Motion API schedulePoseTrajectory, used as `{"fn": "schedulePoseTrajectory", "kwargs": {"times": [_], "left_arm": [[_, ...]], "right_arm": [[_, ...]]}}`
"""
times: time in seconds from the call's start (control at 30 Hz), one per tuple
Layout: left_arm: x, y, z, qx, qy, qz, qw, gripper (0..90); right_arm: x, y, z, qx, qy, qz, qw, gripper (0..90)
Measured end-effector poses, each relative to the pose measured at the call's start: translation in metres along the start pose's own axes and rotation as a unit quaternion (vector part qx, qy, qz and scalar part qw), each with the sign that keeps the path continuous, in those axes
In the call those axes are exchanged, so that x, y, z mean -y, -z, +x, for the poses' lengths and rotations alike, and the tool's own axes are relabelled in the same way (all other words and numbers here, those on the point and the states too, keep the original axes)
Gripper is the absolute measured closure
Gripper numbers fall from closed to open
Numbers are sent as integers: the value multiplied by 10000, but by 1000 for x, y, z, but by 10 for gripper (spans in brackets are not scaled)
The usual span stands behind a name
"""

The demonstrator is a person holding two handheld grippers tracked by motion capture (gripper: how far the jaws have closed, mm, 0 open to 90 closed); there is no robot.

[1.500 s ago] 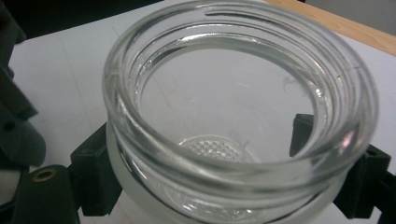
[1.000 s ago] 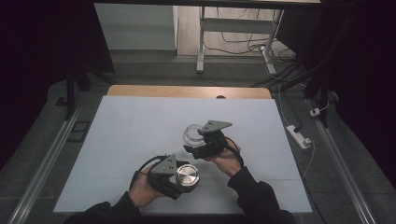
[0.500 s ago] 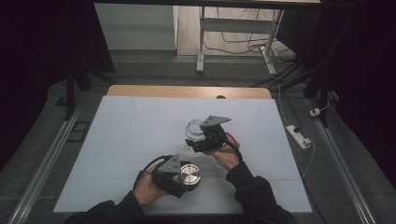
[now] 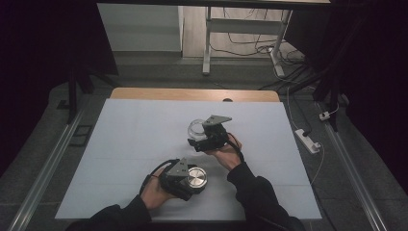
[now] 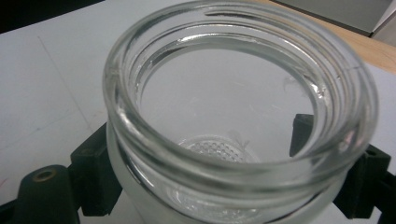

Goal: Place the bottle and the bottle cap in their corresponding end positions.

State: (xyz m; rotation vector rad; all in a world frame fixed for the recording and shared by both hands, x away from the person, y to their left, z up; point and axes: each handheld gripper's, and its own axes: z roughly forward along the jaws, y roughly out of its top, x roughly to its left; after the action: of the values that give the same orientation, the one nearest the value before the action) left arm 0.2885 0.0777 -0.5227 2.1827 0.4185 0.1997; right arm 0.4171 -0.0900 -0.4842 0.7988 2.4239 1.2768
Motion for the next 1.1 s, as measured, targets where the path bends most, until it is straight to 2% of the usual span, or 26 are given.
{"fn": "schedulePoseTrajectory", "kwargs": {"times": [0.53, 0.8, 1.1], "left_arm": [[8, -10, 8, -234, 77, 200, 9995, 190], [11, -14, 11, -273, 101, 320, 9991, 189], [9, -18, 11, -262, 109, 578, 9979, 189]], "right_arm": [[-2, -20, -8, 132, -53, 51, 9999, 145], [1, -28, -10, 155, -51, 124, 9998, 145], [4, -35, -8, 149, 6, 176, 9997, 145]]}}
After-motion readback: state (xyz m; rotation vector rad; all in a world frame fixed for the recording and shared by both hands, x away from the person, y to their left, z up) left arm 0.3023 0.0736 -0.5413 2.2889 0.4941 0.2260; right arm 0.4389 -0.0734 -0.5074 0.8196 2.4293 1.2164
